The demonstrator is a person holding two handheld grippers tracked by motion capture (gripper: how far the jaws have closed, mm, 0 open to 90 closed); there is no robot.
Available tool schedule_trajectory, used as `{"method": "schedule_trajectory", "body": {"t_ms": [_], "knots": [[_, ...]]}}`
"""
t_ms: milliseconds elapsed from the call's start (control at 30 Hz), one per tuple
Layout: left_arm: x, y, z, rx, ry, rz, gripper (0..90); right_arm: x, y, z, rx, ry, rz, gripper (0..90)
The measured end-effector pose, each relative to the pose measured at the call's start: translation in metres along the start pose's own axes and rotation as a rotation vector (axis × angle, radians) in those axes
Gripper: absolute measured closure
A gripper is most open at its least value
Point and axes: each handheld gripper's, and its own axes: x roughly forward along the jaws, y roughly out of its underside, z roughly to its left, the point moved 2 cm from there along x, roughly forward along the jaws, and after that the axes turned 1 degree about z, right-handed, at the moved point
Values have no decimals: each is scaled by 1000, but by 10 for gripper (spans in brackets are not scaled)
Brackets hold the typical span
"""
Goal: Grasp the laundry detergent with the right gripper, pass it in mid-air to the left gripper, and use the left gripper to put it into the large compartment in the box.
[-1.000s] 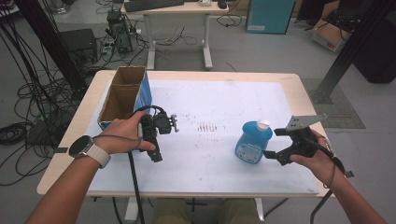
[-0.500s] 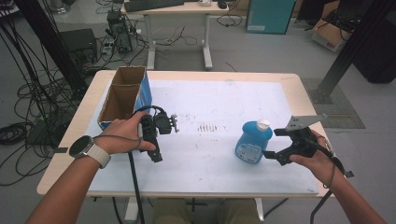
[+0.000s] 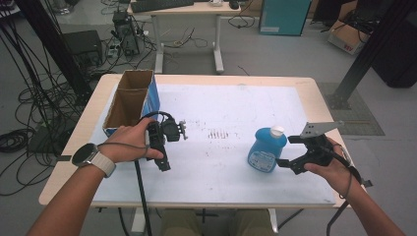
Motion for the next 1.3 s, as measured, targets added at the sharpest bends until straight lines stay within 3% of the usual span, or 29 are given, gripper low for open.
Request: {"method": "schedule_trajectory", "body": {"t_ms": [767, 833, 867, 1300], "knots": [[2, 0, 1, 3, 8, 8, 87, 9, 5, 0, 13, 2, -30, 49], [5, 0, -4, -73, 22, -49, 87, 11, 6, 1, 19, 3, -41, 49], [6, 0, -5, -82, 20, -55, 87, 12, 7, 0, 20, 1, -44, 50], [8, 0, -6, -79, 23, -55, 87, 25, 11, 2, 27, 14, -114, 56]]}}
